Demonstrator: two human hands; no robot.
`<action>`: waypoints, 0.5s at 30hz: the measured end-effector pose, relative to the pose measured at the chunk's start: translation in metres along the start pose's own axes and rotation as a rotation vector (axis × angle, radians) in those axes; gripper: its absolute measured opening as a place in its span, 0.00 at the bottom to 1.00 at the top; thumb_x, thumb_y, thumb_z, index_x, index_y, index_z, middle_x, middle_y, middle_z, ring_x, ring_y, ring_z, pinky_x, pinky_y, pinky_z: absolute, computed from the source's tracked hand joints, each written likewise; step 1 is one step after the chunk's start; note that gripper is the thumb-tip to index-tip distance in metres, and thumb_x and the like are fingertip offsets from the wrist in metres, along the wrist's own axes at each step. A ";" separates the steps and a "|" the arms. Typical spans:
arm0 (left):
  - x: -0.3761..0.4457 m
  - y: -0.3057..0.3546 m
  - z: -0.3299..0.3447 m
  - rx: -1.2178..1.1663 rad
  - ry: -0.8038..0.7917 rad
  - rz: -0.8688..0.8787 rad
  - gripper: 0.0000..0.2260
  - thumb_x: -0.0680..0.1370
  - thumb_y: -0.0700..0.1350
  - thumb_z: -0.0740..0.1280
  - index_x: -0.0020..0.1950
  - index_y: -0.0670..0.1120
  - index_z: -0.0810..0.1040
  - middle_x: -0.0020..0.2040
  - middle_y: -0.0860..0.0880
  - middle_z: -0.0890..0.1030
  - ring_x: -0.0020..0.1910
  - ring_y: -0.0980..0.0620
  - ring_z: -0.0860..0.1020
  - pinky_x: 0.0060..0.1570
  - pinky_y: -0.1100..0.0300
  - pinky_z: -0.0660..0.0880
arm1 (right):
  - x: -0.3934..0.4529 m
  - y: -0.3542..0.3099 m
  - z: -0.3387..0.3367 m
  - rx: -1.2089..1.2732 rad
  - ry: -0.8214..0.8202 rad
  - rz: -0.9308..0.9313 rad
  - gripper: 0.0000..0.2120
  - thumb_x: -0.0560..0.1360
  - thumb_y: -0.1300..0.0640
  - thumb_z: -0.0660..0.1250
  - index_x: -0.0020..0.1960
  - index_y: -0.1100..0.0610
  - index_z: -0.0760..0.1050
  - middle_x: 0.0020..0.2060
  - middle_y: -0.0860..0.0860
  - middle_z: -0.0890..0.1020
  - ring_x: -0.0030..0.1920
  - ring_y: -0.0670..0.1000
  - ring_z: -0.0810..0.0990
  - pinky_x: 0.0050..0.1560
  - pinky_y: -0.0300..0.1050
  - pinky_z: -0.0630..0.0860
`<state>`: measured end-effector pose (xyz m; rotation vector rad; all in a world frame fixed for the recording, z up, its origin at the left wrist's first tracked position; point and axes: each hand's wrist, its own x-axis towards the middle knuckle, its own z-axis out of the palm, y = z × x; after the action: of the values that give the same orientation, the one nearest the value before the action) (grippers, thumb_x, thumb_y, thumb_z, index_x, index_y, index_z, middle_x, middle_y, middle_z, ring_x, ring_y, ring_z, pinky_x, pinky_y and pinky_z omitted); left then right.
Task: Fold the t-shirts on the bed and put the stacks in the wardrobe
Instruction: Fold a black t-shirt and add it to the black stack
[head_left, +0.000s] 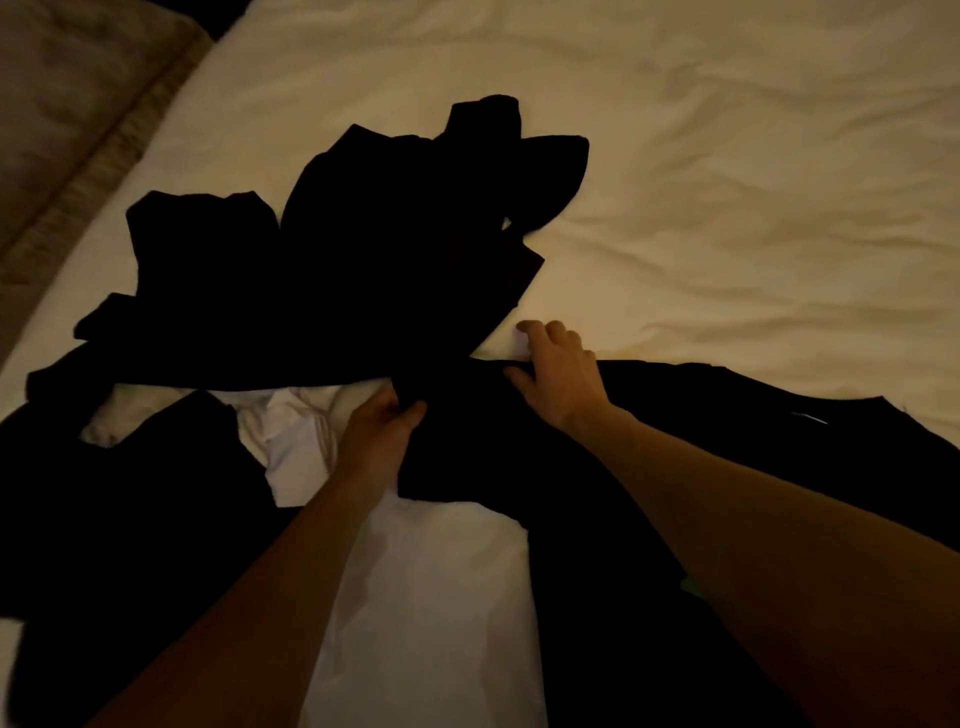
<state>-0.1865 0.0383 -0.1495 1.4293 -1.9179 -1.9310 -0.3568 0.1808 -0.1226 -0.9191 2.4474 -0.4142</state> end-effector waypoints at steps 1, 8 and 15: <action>-0.001 0.000 0.002 -0.079 -0.038 0.015 0.07 0.81 0.42 0.66 0.54 0.53 0.80 0.51 0.48 0.83 0.54 0.46 0.80 0.52 0.53 0.73 | -0.004 -0.001 0.003 -0.036 0.016 0.001 0.26 0.79 0.49 0.63 0.74 0.56 0.62 0.66 0.58 0.68 0.64 0.61 0.67 0.62 0.57 0.68; -0.004 -0.002 0.002 -0.093 0.178 0.044 0.09 0.80 0.31 0.62 0.50 0.44 0.76 0.45 0.45 0.77 0.48 0.45 0.75 0.51 0.53 0.71 | -0.049 0.008 -0.001 -0.272 -0.021 0.096 0.33 0.79 0.43 0.62 0.77 0.56 0.55 0.70 0.60 0.63 0.68 0.62 0.64 0.65 0.56 0.66; -0.034 0.034 0.034 0.528 0.409 0.188 0.19 0.78 0.47 0.68 0.64 0.37 0.75 0.61 0.34 0.76 0.60 0.32 0.74 0.60 0.41 0.71 | -0.102 0.052 -0.050 -0.052 -0.155 0.245 0.27 0.80 0.47 0.62 0.74 0.57 0.60 0.67 0.60 0.66 0.67 0.63 0.66 0.64 0.58 0.69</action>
<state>-0.2070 0.0777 -0.1101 1.5247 -2.3283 -0.9875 -0.3449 0.2937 -0.0691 -0.6350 2.3981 -0.1862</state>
